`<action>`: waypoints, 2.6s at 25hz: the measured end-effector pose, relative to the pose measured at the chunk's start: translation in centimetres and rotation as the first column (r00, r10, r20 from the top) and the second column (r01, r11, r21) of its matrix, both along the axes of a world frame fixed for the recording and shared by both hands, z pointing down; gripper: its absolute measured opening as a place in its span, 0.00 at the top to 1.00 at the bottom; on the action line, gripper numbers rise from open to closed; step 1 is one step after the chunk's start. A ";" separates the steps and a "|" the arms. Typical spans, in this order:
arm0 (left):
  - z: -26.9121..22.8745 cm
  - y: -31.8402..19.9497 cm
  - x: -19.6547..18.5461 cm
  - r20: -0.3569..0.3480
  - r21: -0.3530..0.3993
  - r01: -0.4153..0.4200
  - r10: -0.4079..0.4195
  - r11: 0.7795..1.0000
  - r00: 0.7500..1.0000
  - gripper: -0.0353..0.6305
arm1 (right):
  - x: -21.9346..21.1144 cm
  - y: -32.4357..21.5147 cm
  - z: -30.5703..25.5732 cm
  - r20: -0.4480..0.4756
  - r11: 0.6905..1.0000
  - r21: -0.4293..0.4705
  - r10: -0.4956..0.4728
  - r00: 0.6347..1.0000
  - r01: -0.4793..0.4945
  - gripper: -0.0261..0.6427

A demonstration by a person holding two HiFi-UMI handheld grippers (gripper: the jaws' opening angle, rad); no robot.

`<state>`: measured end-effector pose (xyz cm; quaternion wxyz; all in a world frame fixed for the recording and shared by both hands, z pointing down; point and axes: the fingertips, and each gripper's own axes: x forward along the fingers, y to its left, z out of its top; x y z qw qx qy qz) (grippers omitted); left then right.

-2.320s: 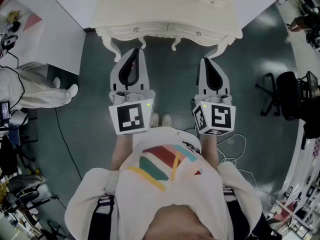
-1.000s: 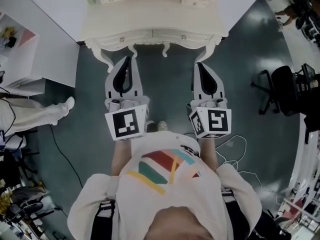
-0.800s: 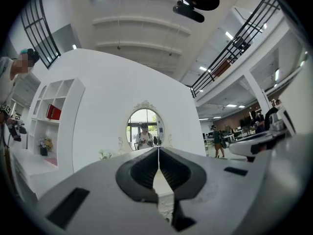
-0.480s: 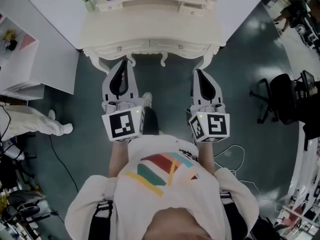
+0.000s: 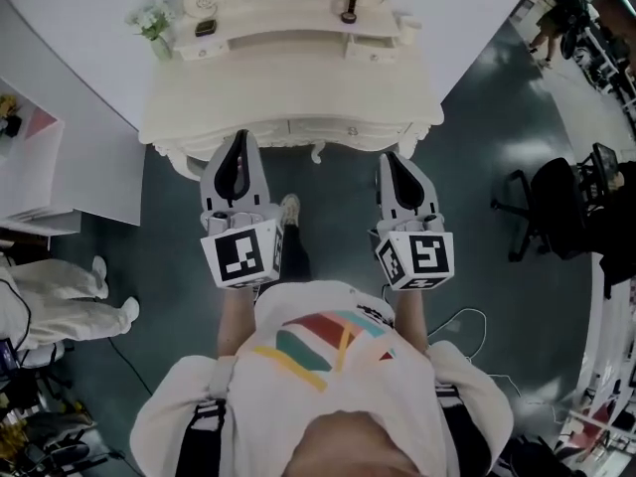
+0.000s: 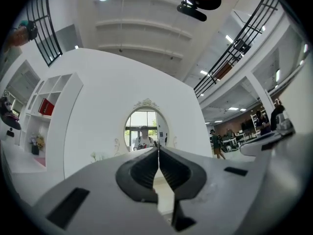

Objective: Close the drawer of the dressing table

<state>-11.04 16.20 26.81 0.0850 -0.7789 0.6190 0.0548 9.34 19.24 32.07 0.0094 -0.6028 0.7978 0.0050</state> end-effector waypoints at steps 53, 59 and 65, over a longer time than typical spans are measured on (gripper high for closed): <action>-0.6 -40.7 2.0 0.095 -0.029 -0.029 0.032 0.999 0.995 0.94 | -2.1 -43.2 -1.0 0.044 0.997 -0.047 -0.053 0.998 0.055 0.96; 0.0 -40.9 2.9 0.097 -0.043 -0.039 0.043 0.998 0.994 0.94 | -1.4 -43.4 -0.7 0.028 0.997 -0.059 -0.047 0.998 0.049 0.96; 0.5 -41.0 4.2 0.101 -0.056 -0.070 0.076 0.996 0.992 0.94 | -0.2 -43.2 -0.3 0.007 0.997 -0.075 -0.029 1.000 0.030 0.93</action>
